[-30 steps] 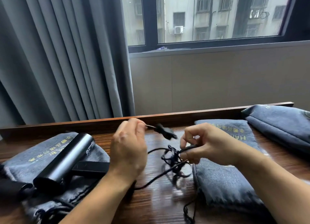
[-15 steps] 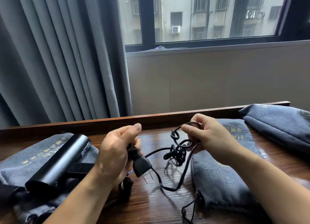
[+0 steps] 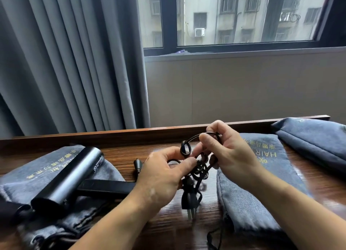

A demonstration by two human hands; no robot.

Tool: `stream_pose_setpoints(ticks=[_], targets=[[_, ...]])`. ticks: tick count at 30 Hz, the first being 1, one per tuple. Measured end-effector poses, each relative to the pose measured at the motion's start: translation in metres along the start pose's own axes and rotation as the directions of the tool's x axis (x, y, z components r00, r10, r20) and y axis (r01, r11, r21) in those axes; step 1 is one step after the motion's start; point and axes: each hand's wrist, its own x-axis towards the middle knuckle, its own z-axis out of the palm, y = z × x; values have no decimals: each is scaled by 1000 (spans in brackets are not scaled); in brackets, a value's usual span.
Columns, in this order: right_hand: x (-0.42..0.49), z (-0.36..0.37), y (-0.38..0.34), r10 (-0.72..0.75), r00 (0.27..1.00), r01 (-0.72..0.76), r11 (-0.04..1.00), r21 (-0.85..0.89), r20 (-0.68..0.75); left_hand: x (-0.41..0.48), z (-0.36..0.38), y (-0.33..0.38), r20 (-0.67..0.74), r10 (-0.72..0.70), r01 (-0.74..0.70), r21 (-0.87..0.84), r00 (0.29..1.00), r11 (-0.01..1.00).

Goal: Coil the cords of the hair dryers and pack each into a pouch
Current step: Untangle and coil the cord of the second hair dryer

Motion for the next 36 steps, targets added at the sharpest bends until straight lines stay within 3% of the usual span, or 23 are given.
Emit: stream_pose_setpoints(ticks=[4,7,11,19,27,32,36], targets=[[1,-13,-3,-25,997,25,1000,-12,-68,6,-7,-5,-136,17,-13,30,991,999],[1,-19,1,-53,998,44,982,-186,-40,5,-7,-4,-182,65,-44,115,981,992],[0,-22,2,-113,994,105,919,-380,2,4,-10,-6,-111,58,-46,108,992,993],[-2,-14,10,-70,995,87,958,-272,72,-2,-3,-3,61,52,-49,-51,997,998],[-3,-11,12,-105,991,130,885,-448,81,-1,-1,2,92,-31,52,-237,995,970],[-4,-2,11,-27,996,53,950,-307,89,1,1,-2,21,-111,113,-162,994,980],[-4,-2,13,-12,996,44,934,-355,92,4,-6,-3,46,-51,47,85,998,995]])
